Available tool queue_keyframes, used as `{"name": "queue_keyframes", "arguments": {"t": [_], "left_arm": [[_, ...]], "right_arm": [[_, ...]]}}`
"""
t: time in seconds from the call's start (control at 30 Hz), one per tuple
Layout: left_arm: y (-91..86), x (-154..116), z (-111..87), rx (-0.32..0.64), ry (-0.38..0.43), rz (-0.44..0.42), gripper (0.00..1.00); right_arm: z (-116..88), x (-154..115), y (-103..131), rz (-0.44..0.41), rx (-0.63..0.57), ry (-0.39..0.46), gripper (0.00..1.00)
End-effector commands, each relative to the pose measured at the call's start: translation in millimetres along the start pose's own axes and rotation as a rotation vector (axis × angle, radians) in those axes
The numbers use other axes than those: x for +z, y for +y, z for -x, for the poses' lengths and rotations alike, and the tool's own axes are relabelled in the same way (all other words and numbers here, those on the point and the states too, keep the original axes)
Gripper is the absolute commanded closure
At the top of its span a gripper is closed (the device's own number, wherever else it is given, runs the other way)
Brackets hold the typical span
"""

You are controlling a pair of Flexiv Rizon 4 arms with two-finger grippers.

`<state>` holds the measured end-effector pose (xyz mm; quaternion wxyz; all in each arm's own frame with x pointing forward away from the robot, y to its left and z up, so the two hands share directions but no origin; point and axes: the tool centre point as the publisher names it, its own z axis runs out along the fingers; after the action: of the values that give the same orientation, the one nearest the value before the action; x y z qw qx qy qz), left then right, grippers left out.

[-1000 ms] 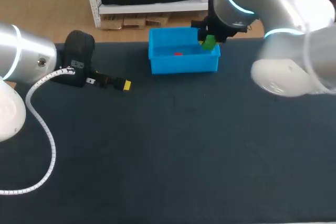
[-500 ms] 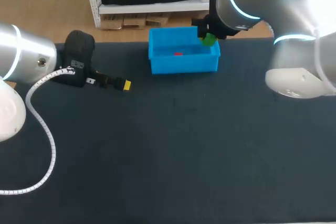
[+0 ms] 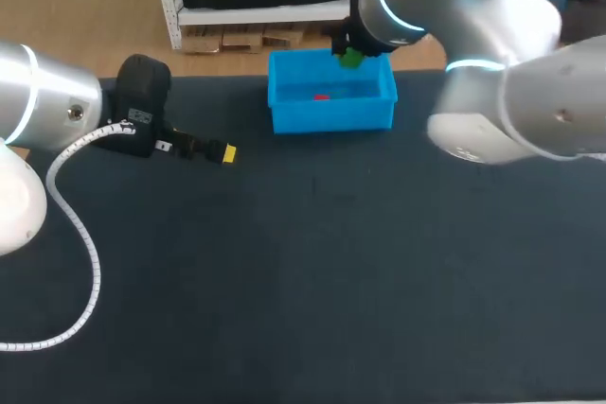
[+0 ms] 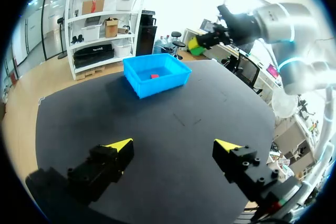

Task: Use the left arm to pick the red cube and place it into the blue plastic box first, then use the right arm to grasp the green cube and put it into the same blue plastic box after the first action is fully finished.

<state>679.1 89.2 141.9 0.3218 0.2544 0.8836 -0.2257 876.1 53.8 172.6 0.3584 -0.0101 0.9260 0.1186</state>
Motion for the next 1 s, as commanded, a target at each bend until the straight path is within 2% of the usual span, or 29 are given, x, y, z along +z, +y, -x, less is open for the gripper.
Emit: {"name": "queue_keyframes", "arguments": {"t": [0.03, 0.27, 0.5, 1.0], "left_arm": [[2.2, 0, -1.7, 0.003, -0.008, -0.01, 0.0], [2.2, 0, -1.7, 0.003, -0.008, -0.01, 0.0], [2.2, 0, -1.7, 0.003, -0.008, -0.01, 0.0], [2.2, 0, -1.7, 0.003, -0.008, -0.01, 0.0]], "right_arm": [[13, 55, 1, 0.005, -0.002, 0.006, 1.0], [21, 95, -12, 0.002, 0.007, -0.008, 1.0], [22, 122, -23, -0.014, -0.015, 0.013, 1.0], [10, 143, -30, -0.037, -0.018, 0.066, 1.0]]}}
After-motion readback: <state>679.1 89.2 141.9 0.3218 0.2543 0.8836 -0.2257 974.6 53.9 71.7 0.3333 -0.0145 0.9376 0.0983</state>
